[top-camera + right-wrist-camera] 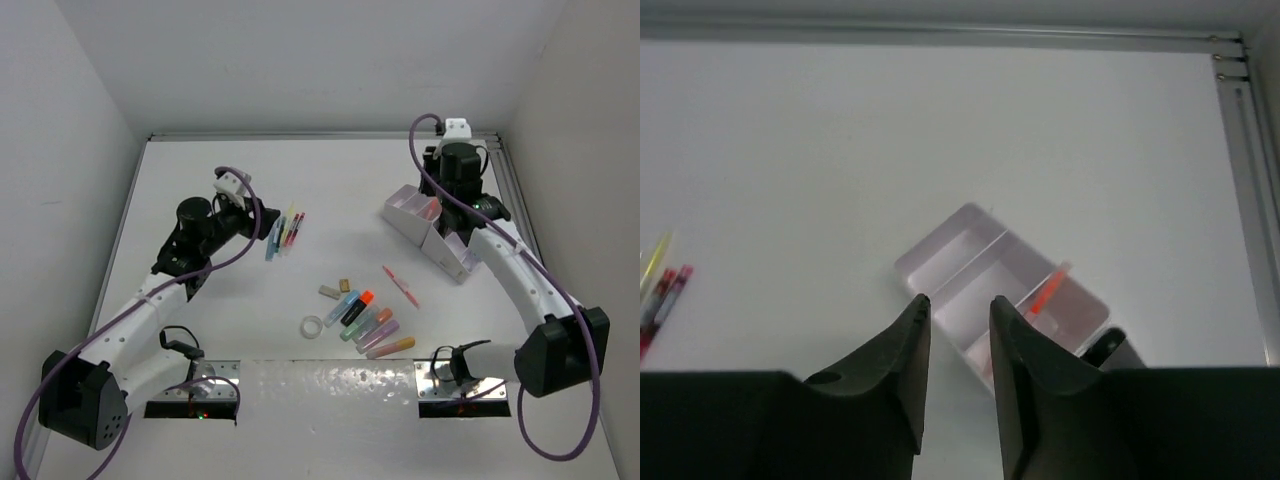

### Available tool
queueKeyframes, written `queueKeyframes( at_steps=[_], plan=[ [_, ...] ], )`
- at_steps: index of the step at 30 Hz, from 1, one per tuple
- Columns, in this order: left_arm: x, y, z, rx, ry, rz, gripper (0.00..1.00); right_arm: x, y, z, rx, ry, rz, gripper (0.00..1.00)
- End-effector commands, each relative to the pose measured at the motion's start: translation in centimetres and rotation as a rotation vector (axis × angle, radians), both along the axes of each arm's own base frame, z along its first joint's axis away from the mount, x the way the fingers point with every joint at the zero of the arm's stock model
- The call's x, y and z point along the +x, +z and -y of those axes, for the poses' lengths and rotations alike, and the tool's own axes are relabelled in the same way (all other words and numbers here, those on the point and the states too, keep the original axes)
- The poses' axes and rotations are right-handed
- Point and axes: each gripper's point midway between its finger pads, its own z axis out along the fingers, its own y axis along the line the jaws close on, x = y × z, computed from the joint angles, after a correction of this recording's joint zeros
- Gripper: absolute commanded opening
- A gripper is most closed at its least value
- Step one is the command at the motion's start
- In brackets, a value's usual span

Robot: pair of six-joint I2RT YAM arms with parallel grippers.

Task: Sort the stationery into containers
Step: Pick up the pen from the center of the board.

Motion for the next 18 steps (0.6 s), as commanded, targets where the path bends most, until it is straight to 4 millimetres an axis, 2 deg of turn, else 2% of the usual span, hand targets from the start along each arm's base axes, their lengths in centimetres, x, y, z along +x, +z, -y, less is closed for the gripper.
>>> queueKeyframes(
  at_steps=[1, 5, 7, 9, 11, 12, 13, 16, 18],
  plan=[
    [-0.5, 0.7, 1.3, 0.017, -0.075, 0.000, 0.53, -4.6, -3.0, -3.4, -0.046, 0.168, -0.176, 0.32],
    [-0.9, -0.4, 1.8, 0.015, -0.102, -0.056, 0.52, -9.3, -7.7, -5.1, -0.096, 0.249, -0.369, 0.51],
    [-1.0, -0.9, 1.8, 0.012, -0.098, -0.076, 0.52, -11.2, -9.9, -5.8, -0.100, 0.271, -0.448, 0.53],
    [-1.1, -1.1, 1.9, 0.007, -0.098, -0.089, 0.54, -12.6, -11.6, -5.8, -0.106, 0.269, -0.519, 0.50],
    [-1.2, -1.0, 1.9, 0.006, -0.100, -0.084, 0.55, -14.0, -13.4, -5.8, -0.111, 0.266, -0.591, 0.40],
    [-1.2, -1.0, 1.9, 0.007, -0.100, -0.086, 0.56, -14.5, -14.1, -5.7, -0.112, 0.260, -0.614, 0.30],
    [-1.3, -0.8, 1.9, 0.008, -0.102, -0.080, 0.56, -15.2, -15.2, -5.4, -0.109, 0.239, -0.649, 0.26],
    [-1.6, -1.0, 1.9, 0.009, -0.102, -0.081, 0.58, -16.7, -17.4, -4.7, -0.112, 0.206, -0.716, 0.30],
    [-1.8, -0.9, 1.9, 0.009, -0.104, -0.079, 0.58, -17.6, -18.5, -4.3, -0.114, 0.187, -0.756, 0.39]
  ],
)
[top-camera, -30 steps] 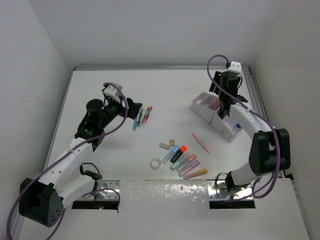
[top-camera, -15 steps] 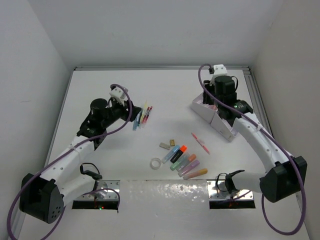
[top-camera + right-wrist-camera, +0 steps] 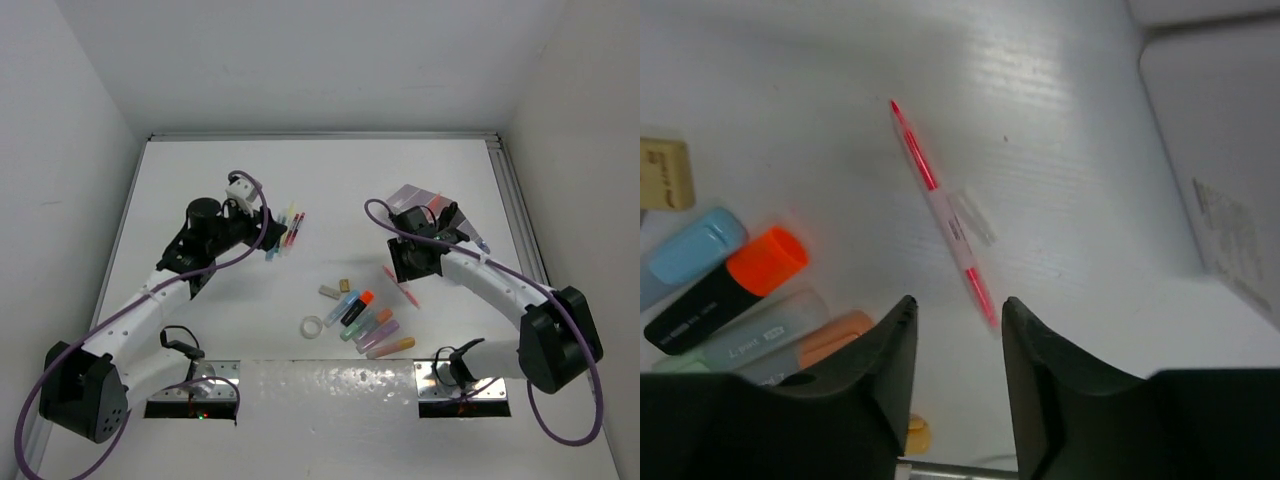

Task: Sort the stationery into containers
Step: Pick up the pen from the center of the board.

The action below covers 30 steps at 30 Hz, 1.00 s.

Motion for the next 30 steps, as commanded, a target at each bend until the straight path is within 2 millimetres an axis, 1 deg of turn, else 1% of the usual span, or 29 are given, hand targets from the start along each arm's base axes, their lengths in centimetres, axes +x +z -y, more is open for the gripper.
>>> queueKeyframes(
  at_steps=[1, 3, 5, 11, 16, 21, 23, 28, 30],
  plan=[
    [-0.2, 2.5, 0.5, -0.029, -0.017, 0.063, 0.59, -1.4, -1.5, 0.4, -0.005, -0.055, -0.059, 0.41],
    [-0.3, 2.4, 0.5, -0.030, -0.018, 0.060, 0.59, -2.4, -2.6, 0.6, -0.009, -0.063, -0.094, 0.45],
    [-0.3, 2.5, 0.4, -0.031, -0.016, 0.066, 0.59, -3.2, -3.7, 0.9, -0.015, -0.070, -0.123, 0.46],
    [-0.3, 2.7, 0.5, -0.038, -0.015, 0.077, 0.60, -3.8, -5.6, 0.5, 0.009, -0.072, -0.163, 0.46],
    [-0.4, 2.9, 0.5, -0.040, -0.015, 0.087, 0.61, -3.3, -6.4, 0.2, 0.002, -0.046, -0.166, 0.45],
    [-0.4, 2.8, 0.3, -0.040, -0.010, 0.087, 0.61, -3.3, -7.5, 0.3, -0.015, -0.036, -0.186, 0.44],
    [-0.5, 2.8, 0.3, -0.039, -0.011, 0.088, 0.61, -3.7, -8.0, 0.3, -0.016, -0.028, -0.209, 0.43],
    [-0.5, 2.6, 0.2, -0.034, -0.007, 0.089, 0.61, -4.3, -8.4, 0.2, -0.009, -0.014, -0.234, 0.38],
    [-0.4, 2.6, 0.1, -0.033, -0.003, 0.092, 0.61, -4.6, -8.4, 0.1, -0.014, 0.000, -0.238, 0.34]
  ],
)
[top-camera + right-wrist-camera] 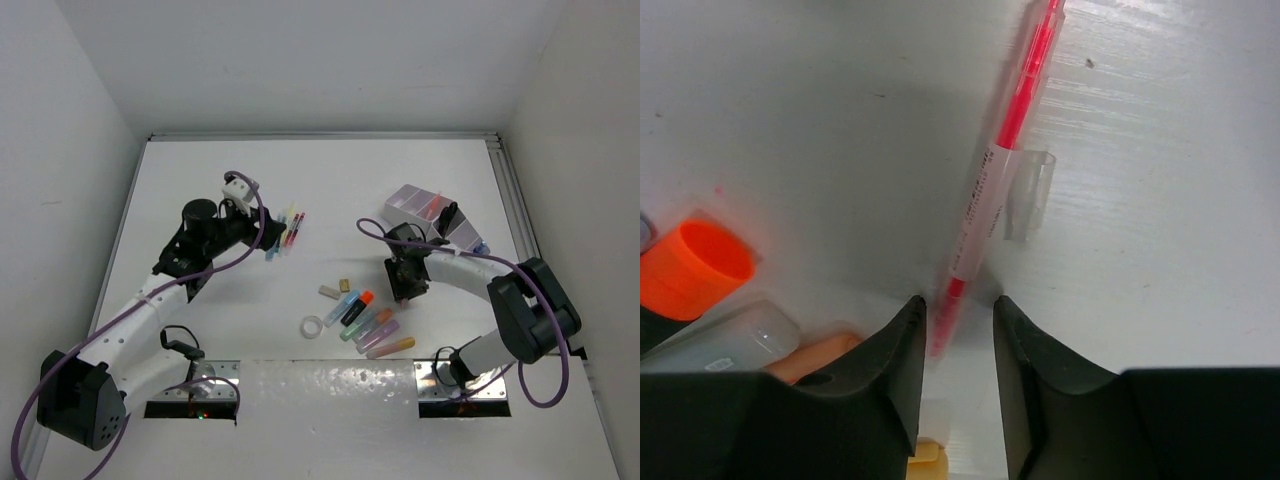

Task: Sort the stationery into containers
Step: Pick up the pen from the center of the board.

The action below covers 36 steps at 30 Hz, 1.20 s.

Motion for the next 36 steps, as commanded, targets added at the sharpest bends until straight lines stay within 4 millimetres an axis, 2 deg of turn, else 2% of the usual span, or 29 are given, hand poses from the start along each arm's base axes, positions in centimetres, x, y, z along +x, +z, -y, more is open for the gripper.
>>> queueKeyframes(
  at_steps=[1, 4, 7, 12, 17, 21, 24, 27, 31, 33, 36],
  plan=[
    [0.0, 1.2, 0.2, -0.020, -0.004, 0.053, 0.61, -0.5, -0.6, -0.4, 0.001, 0.038, -0.010, 0.32],
    [0.1, 1.2, 0.2, -0.020, -0.003, 0.056, 0.61, -0.5, -0.6, -0.5, 0.003, 0.047, -0.005, 0.24],
    [0.1, 1.2, 0.2, -0.021, -0.003, 0.057, 0.61, -0.3, -0.4, -0.7, 0.009, 0.049, 0.005, 0.23],
    [0.1, 1.1, 0.2, -0.019, -0.003, 0.056, 0.61, 0.1, -0.2, -1.0, 0.015, 0.046, 0.015, 0.15],
    [0.1, 1.4, 0.2, -0.021, -0.003, 0.062, 0.61, 0.8, 0.1, -1.6, 0.038, 0.042, 0.035, 0.00],
    [0.0, 1.3, -0.1, -0.025, 0.006, 0.072, 0.61, 2.1, 1.1, -2.5, 0.069, 0.042, 0.072, 0.00],
    [-0.2, 0.7, 0.0, -0.033, -0.001, 0.062, 0.61, 4.6, 3.2, -3.4, 0.086, 0.026, 0.146, 0.00],
    [-0.3, 0.6, 0.8, -0.049, -0.035, 0.050, 0.61, 6.1, 5.1, -4.0, 0.106, 0.008, 0.213, 0.00],
    [-0.1, 2.1, 1.6, -0.080, -0.074, 0.080, 0.61, 8.7, 9.2, -5.0, 0.175, -0.031, 0.371, 0.00],
    [0.1, 2.3, 1.8, -0.088, -0.079, 0.087, 0.61, 9.4, 10.5, -5.1, 0.189, -0.049, 0.420, 0.00],
    [0.0, 2.8, 2.2, -0.106, -0.100, 0.097, 0.61, 10.6, 13.7, -5.6, 0.217, -0.058, 0.517, 0.00]
  ],
)
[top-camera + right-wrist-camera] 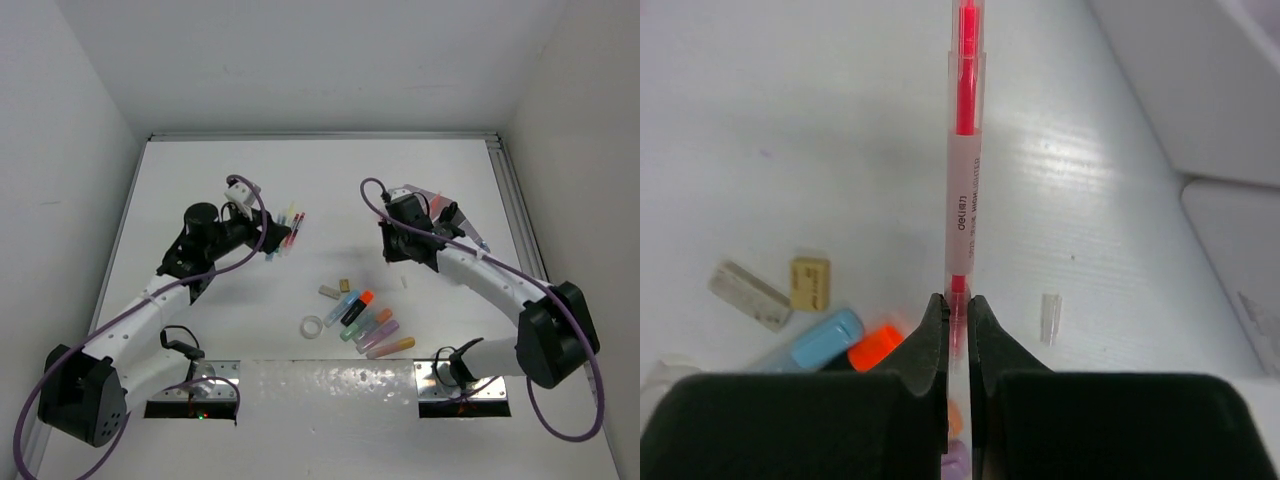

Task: Sort the stationery into containers
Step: Pick up the pen from the center of the board.

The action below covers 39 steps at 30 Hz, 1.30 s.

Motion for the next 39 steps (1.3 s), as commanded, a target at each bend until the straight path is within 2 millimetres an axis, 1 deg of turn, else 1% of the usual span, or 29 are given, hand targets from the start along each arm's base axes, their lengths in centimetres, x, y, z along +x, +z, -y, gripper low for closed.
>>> queueKeyframes(
  at_steps=[1, 4, 5, 6, 7, 10, 11, 13, 14, 15, 16, 19, 23, 25, 26, 27, 29, 30, 34, 39],
  plan=[
    [0.4, 3.5, 1.2, -0.068, -0.048, 0.094, 0.61, 3.0, 5.7, -1.2, 0.067, -0.043, 0.200, 0.00],
    [0.1, 3.9, 1.7, -0.092, -0.072, 0.088, 0.61, 3.5, 7.7, -2.0, 0.106, -0.047, 0.271, 0.00],
    [0.2, 4.2, 1.8, -0.102, -0.077, 0.093, 0.62, 3.9, 9.0, -2.4, 0.137, -0.055, 0.322, 0.00],
    [0.0, 4.5, 2.0, -0.114, -0.089, 0.093, 0.62, 3.9, 9.4, -2.9, 0.155, -0.048, 0.340, 0.00],
    [-0.1, 4.9, 2.2, -0.134, -0.095, 0.097, 0.62, 4.4, 10.6, -3.6, 0.198, -0.052, 0.386, 0.00],
    [-0.3, 5.4, 2.7, -0.167, -0.111, 0.092, 0.64, 4.4, 11.9, -5.2, 0.253, -0.048, 0.444, 0.00],
    [-0.3, 5.8, 2.8, -0.179, -0.116, 0.102, 0.64, 4.7, 12.7, -6.0, 0.284, -0.046, 0.477, 0.00],
    [-0.5, 6.0, 3.1, -0.198, -0.122, 0.094, 0.65, 4.8, 13.6, -7.4, 0.312, -0.039, 0.515, 0.00],
    [-0.5, 6.3, 3.1, -0.207, -0.122, 0.104, 0.65, 4.8, 13.8, -7.9, 0.317, -0.034, 0.524, 0.00],
    [-0.5, 6.4, 3.3, -0.212, -0.125, 0.102, 0.65, 4.6, 14.6, -9.0, 0.339, -0.016, 0.546, 0.00],
    [-0.5, 6.5, 3.3, -0.218, -0.125, 0.103, 0.65, 4.7, 14.7, -9.6, 0.340, -0.010, 0.558, 0.00],
    [-0.5, 6.9, 3.8, -0.245, -0.127, 0.092, 0.66, 4.4, 16.4, -12.1, 0.393, 0.037, 0.613, 0.00],
    [-0.4, 7.8, 4.3, -0.294, -0.131, 0.066, 0.66, 3.4, 17.3, -15.0, 0.447, 0.111, 0.640, 0.00],
    [-0.4, 8.3, 4.4, -0.317, -0.128, 0.064, 0.65, 3.1, 17.5, -16.1, 0.469, 0.138, 0.643, 0.00],
    [-0.4, 8.3, 4.3, -0.322, -0.125, 0.063, 0.62, 3.1, 17.6, -16.3, 0.473, 0.143, 0.643, 0.00],
    [-0.4, 8.4, 4.4, -0.328, -0.125, 0.062, 0.55, 3.0, 17.7, -16.6, 0.479, 0.153, 0.646, 0.00],
    [-0.4, 8.3, 4.4, -0.332, -0.126, 0.062, 0.48, 2.8, 17.7, -17.4, 0.486, 0.177, 0.642, 0.00],
    [-0.5, 8.3, 4.5, -0.332, -0.128, 0.063, 0.46, 2.8, 17.9, -17.6, 0.492, 0.179, 0.646, 0.00],
    [0.1, 7.7, 4.5, -0.343, -0.095, 0.035, 0.45, 2.5, 18.2, -18.6, 0.511, 0.209, 0.652, 0.00],
    [0.5, 8.9, 4.7, -0.385, -0.091, 0.066, 0.50, 1.8, 17.9, -19.7, 0.523, 0.247, 0.635, 0.00]
  ],
)
